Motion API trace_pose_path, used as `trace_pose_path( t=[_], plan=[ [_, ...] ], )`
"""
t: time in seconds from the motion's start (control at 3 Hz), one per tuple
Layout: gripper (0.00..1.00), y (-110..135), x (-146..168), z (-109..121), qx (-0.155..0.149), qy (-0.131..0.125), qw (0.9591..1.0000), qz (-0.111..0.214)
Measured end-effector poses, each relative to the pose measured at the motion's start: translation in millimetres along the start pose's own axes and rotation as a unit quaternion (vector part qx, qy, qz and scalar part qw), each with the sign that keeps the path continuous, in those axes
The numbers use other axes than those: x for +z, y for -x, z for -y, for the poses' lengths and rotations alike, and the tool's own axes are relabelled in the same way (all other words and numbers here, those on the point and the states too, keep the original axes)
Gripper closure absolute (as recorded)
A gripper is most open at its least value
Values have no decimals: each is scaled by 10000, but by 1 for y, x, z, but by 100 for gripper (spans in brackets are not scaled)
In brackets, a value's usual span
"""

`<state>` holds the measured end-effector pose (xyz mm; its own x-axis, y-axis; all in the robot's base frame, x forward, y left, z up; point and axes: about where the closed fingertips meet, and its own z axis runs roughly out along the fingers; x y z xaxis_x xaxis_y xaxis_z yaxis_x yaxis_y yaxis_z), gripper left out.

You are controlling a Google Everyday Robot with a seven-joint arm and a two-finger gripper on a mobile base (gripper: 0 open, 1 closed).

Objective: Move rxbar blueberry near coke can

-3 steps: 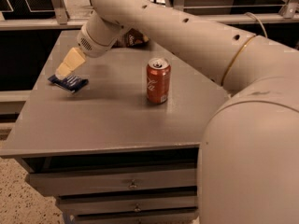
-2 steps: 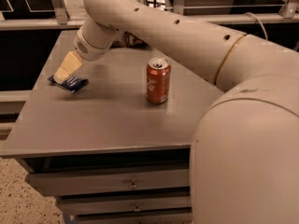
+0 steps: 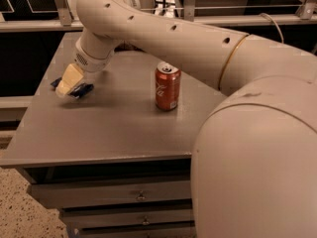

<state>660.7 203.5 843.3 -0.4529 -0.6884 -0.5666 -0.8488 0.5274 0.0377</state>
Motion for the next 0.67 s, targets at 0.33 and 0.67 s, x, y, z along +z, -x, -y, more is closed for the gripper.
trace_pose_path(
  t=[0.33,0.67],
  plan=[
    [14,-3,6,-4,38,-39,9999,-122],
    [38,-5,10,-9,61,-30,9997,-231]
  ],
)
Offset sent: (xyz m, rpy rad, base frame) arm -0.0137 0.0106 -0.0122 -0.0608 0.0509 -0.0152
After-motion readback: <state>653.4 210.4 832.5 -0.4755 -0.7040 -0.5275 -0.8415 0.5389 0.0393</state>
